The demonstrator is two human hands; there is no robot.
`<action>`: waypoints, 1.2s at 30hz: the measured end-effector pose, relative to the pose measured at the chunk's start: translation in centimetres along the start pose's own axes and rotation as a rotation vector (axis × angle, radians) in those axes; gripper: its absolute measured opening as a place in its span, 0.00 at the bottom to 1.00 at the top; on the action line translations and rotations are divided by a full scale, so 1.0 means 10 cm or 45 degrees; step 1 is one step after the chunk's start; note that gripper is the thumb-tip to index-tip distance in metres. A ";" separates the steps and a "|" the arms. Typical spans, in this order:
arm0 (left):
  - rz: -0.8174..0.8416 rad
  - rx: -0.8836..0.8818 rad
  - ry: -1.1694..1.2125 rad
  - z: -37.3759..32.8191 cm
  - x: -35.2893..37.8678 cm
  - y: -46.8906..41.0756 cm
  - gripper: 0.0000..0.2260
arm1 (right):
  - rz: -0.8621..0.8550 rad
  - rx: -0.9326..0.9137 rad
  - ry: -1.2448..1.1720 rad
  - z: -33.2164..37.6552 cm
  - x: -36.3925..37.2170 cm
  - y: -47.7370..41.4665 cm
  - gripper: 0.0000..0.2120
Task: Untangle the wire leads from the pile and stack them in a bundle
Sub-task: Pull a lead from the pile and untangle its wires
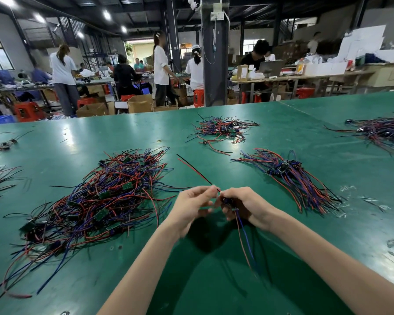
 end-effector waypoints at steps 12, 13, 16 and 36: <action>-0.178 0.111 0.101 -0.02 -0.03 -0.01 0.04 | 0.176 0.089 -0.044 -0.02 0.07 0.04 0.07; -0.220 0.129 0.107 -0.03 -0.06 -0.03 0.05 | 0.177 0.078 -0.044 -0.03 0.07 0.04 0.04; -0.298 0.181 0.067 -0.05 -0.11 -0.04 0.06 | 0.115 0.034 -0.012 -0.05 0.06 0.02 0.03; -0.119 0.258 -0.312 -0.01 -0.06 -0.09 0.09 | -0.142 -0.500 0.722 0.10 -0.06 -0.01 0.06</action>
Point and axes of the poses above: each hand's wrist, its own y-axis away from the middle knuckle, its own x-axis out of the palm, z = x × y, the point moved 4 cm from there along -y, towards the middle knuckle, and after that the axes turned 9 degrees about -z, right-handed, at the moved point
